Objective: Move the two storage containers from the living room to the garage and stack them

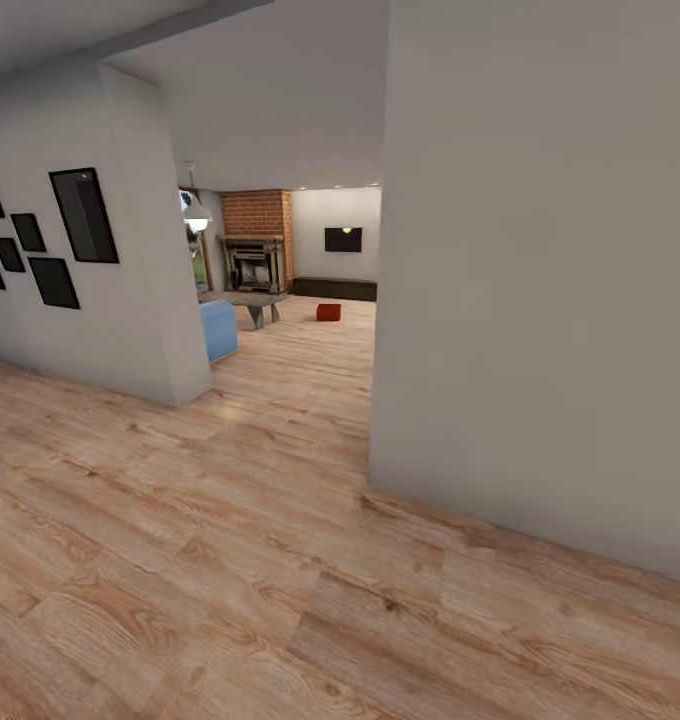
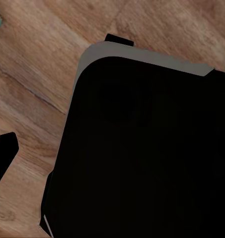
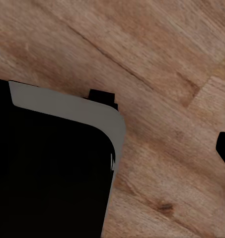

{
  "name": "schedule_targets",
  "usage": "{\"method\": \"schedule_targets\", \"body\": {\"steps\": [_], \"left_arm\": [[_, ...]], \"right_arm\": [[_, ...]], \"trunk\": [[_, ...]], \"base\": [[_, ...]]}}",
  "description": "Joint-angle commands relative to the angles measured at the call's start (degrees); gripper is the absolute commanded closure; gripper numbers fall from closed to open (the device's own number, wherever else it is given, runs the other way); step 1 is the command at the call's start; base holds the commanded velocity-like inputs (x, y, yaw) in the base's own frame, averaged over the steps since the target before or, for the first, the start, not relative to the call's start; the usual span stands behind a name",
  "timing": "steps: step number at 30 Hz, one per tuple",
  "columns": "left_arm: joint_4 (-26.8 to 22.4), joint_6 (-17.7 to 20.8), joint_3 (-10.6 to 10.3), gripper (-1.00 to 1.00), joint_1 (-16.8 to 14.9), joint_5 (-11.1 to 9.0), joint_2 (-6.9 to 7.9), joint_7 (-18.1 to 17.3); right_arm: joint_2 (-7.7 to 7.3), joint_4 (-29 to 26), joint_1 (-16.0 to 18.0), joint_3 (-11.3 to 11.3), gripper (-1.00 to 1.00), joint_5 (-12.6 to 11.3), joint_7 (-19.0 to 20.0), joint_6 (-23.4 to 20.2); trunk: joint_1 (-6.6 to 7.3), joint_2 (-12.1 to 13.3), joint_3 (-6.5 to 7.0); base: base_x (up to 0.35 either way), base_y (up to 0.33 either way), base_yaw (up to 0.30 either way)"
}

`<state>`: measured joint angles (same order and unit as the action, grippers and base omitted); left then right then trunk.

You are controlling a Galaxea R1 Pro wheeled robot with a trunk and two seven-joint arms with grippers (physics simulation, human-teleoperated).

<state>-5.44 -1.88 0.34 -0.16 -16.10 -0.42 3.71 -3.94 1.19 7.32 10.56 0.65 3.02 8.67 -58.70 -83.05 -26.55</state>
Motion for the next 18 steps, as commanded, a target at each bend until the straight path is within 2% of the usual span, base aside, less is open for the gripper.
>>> {"method": "schedule_targets", "body": {"steps": [1,18], "left_arm": [[-0.01,-0.14,0.01,-1.0,-0.02,-0.25,-0.02,0.16],[-0.01,-0.2,0.0,-1.0,-0.02,-0.25,-0.02,0.17]], "right_arm": [[-0.02,0.13,0.07,0.16,-1.0,0.06,0.14,0.29],[-0.02,0.13,0.07,0.16,-1.0,0.06,0.14,0.29]], "trunk": [[-0.03,-0.03,-0.05],[-0.03,-0.03,-0.05]], "base": [[0.323,0.0,0.274],[0.323,0.0,0.274]]}}
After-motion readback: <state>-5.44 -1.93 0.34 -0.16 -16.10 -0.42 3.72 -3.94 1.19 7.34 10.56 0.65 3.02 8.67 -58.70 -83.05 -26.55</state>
